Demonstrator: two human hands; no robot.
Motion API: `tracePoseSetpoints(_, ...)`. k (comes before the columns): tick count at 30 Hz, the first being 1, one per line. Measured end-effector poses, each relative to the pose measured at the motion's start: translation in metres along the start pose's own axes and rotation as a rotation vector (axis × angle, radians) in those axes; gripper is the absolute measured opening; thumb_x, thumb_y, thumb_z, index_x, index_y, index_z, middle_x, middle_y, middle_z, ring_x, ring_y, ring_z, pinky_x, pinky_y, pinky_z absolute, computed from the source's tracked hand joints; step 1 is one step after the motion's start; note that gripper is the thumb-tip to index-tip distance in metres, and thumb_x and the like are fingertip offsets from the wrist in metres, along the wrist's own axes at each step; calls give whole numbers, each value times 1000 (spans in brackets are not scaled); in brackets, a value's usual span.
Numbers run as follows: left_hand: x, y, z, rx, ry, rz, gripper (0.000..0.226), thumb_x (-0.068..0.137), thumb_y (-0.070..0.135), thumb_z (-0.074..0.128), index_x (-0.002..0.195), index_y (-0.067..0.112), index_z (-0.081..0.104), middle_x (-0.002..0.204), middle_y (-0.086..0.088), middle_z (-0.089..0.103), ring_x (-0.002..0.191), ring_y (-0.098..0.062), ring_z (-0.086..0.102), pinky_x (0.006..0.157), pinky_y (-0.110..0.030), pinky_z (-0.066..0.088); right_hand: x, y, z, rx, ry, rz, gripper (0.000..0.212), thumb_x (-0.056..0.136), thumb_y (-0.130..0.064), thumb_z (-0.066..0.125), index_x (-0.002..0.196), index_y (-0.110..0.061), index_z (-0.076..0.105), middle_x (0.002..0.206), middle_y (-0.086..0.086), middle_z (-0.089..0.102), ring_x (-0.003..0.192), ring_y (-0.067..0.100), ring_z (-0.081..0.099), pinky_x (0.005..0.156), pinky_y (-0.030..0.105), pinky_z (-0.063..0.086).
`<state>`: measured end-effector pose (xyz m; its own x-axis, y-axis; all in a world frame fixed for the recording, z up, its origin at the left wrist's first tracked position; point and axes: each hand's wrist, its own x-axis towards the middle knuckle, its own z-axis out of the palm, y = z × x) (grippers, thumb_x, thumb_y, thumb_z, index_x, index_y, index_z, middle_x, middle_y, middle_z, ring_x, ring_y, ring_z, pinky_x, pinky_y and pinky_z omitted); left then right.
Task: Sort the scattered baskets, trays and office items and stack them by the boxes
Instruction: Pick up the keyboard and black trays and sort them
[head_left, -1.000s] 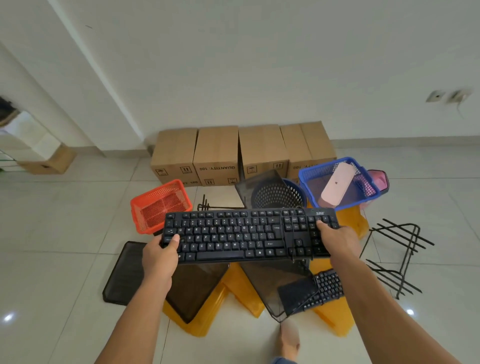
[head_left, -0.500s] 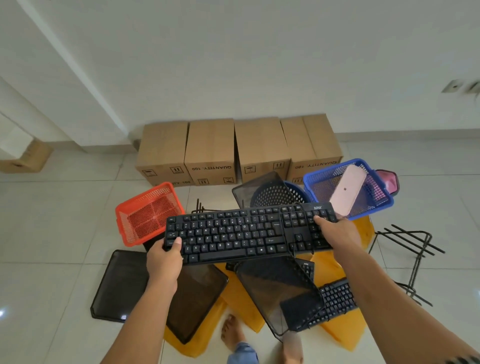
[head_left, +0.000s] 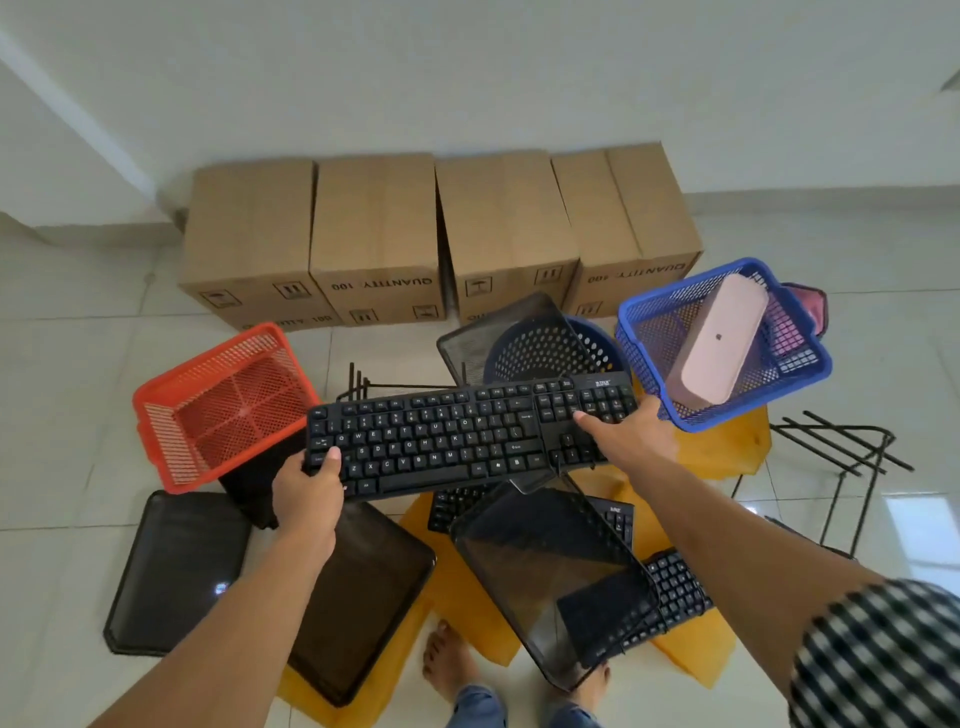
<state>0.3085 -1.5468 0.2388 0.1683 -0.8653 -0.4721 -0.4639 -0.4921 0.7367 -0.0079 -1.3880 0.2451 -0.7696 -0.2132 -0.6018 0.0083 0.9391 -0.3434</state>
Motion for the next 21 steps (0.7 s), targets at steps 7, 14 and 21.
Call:
tracePoseSetpoints(7, 46, -59, 80, -60, -8, -116, 14, 100, 22, 60, 114, 17, 63, 100, 0, 60, 100, -20, 54, 89, -35, 41, 96, 1, 47, -75, -24, -50, 112, 76, -76, 67, 156, -14, 18, 156, 20, 31, 143, 42, 28, 116, 52, 30)
tracePoseSetpoints(14, 71, -92, 136, -136, -26, -150, 25, 101, 23, 60, 124, 15, 63, 105, 2, 64, 98, -18, 59, 91, -33, 44, 169, -2, 71, -95, 32, -145, 106, 78, -76, 65, 153, -16, 22, 152, 20, 32, 141, 44, 28, 113, 55, 30)
tracePoseSetpoints(21, 86, -107, 186, -88, -88, -160, 17, 99, 19, 63, 116, 20, 62, 93, 10, 62, 92, -16, 59, 85, -34, 44, 205, 12, 91, -214, -33, -220, 105, 86, -74, 57, 161, -18, 10, 167, 14, 10, 152, 39, 11, 120, 53, 20)
